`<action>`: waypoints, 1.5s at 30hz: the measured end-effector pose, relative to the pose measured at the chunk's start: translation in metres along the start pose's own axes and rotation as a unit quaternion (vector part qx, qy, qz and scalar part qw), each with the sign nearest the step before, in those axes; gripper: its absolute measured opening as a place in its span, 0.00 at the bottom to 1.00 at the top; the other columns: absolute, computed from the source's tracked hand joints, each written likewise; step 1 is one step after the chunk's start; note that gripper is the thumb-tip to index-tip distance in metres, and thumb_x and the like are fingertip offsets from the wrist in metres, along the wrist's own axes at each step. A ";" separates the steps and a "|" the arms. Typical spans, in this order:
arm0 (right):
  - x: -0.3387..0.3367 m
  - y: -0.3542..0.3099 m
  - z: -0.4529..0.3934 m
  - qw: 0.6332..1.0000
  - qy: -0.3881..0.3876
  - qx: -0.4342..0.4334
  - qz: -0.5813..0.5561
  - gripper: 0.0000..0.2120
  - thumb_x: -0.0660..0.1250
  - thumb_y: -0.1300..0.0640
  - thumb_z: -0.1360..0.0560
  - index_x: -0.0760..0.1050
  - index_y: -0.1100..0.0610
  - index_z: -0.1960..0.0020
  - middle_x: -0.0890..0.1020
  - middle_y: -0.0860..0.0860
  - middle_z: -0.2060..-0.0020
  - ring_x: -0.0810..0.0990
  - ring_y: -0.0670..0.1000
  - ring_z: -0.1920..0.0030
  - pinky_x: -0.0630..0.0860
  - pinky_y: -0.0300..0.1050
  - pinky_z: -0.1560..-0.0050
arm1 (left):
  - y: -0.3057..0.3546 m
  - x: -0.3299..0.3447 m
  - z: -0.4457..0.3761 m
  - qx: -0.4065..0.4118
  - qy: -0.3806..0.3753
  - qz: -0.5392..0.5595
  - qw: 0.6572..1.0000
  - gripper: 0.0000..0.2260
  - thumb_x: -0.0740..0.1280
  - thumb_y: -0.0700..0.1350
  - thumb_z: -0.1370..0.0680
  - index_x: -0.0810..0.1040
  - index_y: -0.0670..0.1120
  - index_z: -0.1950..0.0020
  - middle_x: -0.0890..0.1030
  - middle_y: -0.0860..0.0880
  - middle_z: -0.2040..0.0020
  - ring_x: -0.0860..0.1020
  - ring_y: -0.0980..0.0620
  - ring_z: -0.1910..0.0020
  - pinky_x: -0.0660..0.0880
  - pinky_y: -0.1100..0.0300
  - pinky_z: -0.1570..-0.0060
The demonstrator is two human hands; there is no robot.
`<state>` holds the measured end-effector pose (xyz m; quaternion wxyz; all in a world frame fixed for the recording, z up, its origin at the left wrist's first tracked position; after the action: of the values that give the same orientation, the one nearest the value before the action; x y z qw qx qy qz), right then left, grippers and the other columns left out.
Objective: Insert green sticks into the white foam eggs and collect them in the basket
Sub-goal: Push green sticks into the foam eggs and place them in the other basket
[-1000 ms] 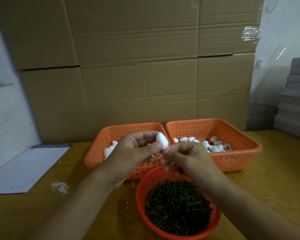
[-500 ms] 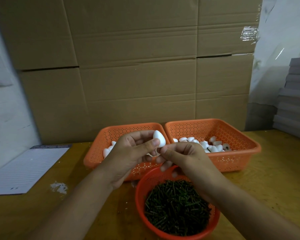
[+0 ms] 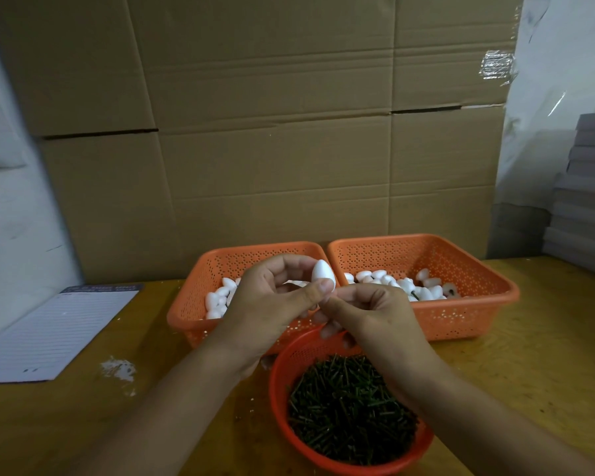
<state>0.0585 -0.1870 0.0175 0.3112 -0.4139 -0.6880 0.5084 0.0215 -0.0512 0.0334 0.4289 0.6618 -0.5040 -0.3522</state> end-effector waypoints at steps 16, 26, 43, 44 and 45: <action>-0.001 -0.004 0.001 1.000 -0.006 -0.024 -0.009 0.10 0.68 0.61 0.22 0.84 0.61 0.60 0.85 0.56 0.66 0.80 0.46 0.70 0.72 0.35 0.71 | -0.008 0.013 0.009 -0.057 0.049 0.064 0.995 0.16 0.75 0.51 0.29 0.80 0.45 0.44 0.84 0.51 0.61 0.77 0.57 0.67 0.74 0.66 0.67; -0.001 -0.008 -0.002 0.997 -0.079 0.001 -0.004 0.11 0.67 0.57 0.21 0.83 0.54 0.61 0.85 0.54 0.63 0.81 0.48 0.65 0.72 0.37 0.70 | -0.010 0.015 0.002 -0.094 -0.098 0.159 0.978 0.12 0.71 0.47 0.25 0.85 0.48 0.42 0.81 0.48 0.60 0.78 0.56 0.64 0.76 0.64 0.62; 0.000 -0.005 -0.005 0.996 -0.084 -0.023 -0.010 0.14 0.67 0.57 0.21 0.84 0.50 0.63 0.85 0.52 0.64 0.81 0.47 0.66 0.72 0.36 0.70 | -0.014 0.020 0.002 -0.096 -0.118 0.212 0.965 0.18 0.67 0.43 0.22 0.77 0.39 0.33 0.78 0.46 0.59 0.76 0.55 0.64 0.76 0.62 0.58; 0.000 -0.005 -0.005 0.996 -0.083 -0.025 -0.011 0.14 0.67 0.57 0.21 0.84 0.50 0.63 0.85 0.52 0.65 0.81 0.47 0.66 0.72 0.36 0.70 | -0.015 0.019 0.002 -0.097 -0.117 0.213 0.965 0.18 0.67 0.43 0.22 0.77 0.39 0.33 0.79 0.46 0.59 0.76 0.55 0.64 0.76 0.63 0.58; 0.000 -0.005 -0.005 0.996 -0.082 -0.027 -0.012 0.13 0.67 0.57 0.21 0.84 0.50 0.63 0.85 0.52 0.65 0.81 0.47 0.66 0.72 0.36 0.70 | -0.015 0.017 0.002 -0.097 -0.116 0.212 0.965 0.17 0.68 0.43 0.22 0.78 0.40 0.34 0.80 0.46 0.59 0.77 0.55 0.63 0.76 0.63 0.59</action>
<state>0.0613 -0.1860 0.0239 0.2485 -0.3708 -0.7295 0.5183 0.0298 -0.0664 0.0184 0.4948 0.4495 -0.6424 -0.3748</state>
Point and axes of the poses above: each hand's wrist, its own z-axis away from the middle knuckle, its own x-axis out of the palm, y = z × x, the point moved 7 cm from there along -z, towards the middle knuckle
